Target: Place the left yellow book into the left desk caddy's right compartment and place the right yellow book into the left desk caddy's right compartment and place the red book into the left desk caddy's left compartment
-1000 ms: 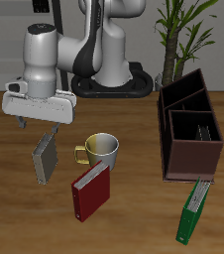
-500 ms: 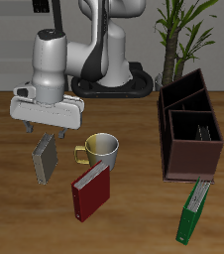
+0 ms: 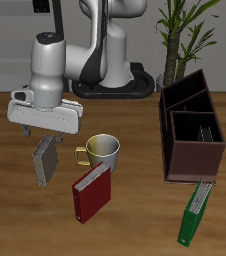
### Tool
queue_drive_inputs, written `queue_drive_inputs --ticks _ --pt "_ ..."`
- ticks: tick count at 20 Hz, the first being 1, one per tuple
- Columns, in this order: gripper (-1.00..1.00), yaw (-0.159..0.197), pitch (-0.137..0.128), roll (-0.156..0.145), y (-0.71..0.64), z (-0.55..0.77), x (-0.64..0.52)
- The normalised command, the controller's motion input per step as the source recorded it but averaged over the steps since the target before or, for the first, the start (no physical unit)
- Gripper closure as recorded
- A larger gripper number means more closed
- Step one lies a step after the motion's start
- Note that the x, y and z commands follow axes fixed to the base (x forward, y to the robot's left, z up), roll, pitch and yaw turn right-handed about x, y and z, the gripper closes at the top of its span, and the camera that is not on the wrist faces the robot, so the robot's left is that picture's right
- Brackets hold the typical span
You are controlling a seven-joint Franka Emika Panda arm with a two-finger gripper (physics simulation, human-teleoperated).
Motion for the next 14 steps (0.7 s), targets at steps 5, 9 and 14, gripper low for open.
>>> queue_drive_inputs --ticks 5,9,14 --pt "-1.00 -0.021 -0.006 -0.030 -0.04 -0.10 0.05" --pt "-1.00 0.020 0.022 0.023 0.06 -0.22 0.14" --pt "-1.00 -0.011 0.015 0.005 0.05 -0.18 0.04"
